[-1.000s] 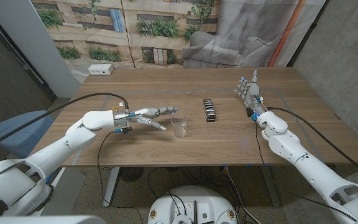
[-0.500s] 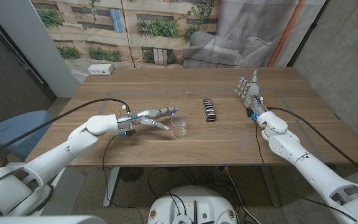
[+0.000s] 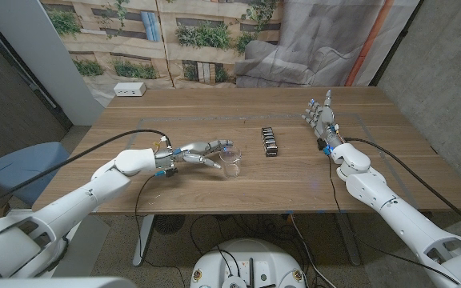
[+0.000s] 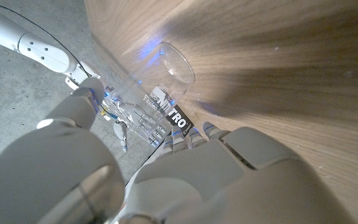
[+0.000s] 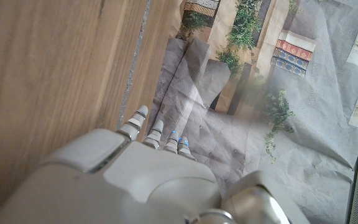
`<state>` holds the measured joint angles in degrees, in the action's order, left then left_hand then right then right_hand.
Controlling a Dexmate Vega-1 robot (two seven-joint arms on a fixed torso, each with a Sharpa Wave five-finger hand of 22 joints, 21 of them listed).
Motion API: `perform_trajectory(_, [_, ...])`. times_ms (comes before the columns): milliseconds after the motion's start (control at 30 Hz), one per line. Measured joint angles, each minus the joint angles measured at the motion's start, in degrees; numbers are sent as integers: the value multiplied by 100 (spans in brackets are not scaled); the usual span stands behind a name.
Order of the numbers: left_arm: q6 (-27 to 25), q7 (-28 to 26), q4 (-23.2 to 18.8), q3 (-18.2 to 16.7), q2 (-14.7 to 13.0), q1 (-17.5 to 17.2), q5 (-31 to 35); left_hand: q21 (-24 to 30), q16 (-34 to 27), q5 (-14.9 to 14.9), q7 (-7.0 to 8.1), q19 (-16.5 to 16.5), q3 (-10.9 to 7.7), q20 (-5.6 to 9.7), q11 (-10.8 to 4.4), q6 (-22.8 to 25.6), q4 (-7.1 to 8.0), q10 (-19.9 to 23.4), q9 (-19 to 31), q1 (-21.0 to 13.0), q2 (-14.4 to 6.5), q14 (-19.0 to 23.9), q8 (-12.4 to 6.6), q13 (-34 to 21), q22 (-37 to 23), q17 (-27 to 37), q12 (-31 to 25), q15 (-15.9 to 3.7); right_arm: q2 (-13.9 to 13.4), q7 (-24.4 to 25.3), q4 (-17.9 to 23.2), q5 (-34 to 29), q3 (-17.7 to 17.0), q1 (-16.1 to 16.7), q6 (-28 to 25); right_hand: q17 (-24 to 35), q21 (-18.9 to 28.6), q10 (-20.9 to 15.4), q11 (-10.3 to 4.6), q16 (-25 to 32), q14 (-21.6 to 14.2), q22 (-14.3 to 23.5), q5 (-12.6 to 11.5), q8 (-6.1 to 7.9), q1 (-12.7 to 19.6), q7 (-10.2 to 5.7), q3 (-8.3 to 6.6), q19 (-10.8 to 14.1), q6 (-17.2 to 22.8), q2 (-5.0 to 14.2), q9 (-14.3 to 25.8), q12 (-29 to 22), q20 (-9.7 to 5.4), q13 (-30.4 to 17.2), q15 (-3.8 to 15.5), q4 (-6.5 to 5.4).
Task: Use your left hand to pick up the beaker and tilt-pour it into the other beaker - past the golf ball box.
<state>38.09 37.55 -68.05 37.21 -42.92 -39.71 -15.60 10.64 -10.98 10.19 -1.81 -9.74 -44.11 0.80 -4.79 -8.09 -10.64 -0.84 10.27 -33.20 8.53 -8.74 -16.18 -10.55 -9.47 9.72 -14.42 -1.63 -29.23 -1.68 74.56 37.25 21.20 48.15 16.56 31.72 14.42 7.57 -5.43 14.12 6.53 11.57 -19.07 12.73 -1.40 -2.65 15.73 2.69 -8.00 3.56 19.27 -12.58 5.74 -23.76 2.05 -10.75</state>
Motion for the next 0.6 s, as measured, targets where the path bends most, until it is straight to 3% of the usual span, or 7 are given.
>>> perform_trajectory(600, [50,-265,116,36,178,38,185,46,-28,0,17,-20,46,-90,-55,832,-4,709,-1,-372,-46,579,-271,1,0,0,-64,90,-1,-1,0,0,0,0,0,0,0,0,0,0,0,0,0,0,0,0,0,0,0,0,0,0,0,0,0,0])
